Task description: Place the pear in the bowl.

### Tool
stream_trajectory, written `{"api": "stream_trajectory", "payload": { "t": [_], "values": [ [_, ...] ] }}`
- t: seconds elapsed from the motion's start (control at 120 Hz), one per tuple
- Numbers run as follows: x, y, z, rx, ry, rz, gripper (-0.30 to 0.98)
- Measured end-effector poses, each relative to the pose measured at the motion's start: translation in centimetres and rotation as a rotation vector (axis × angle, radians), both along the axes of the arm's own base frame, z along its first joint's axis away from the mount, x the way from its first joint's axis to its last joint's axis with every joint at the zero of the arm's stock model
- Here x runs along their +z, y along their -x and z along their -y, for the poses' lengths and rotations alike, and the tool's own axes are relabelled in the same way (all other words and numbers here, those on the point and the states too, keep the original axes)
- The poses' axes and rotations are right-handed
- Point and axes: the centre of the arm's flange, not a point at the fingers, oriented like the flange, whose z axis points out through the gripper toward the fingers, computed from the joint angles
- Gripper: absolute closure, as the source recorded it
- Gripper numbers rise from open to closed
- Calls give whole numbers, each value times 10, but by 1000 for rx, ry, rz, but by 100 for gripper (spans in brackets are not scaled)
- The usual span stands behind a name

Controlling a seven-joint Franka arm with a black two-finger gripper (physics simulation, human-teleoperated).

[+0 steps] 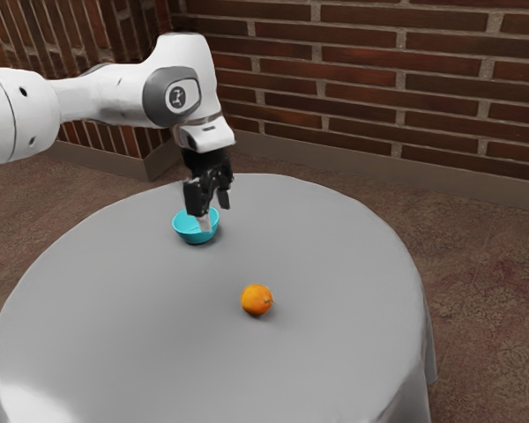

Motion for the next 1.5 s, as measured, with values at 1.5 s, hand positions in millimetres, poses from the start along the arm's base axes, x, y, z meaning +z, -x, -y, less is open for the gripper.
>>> {"api": "stream_trajectory", "payload": {
  "t": [1.5],
  "values": [
    [-201, -21, 47, -342, 150, 113, 41]
  ]
}}
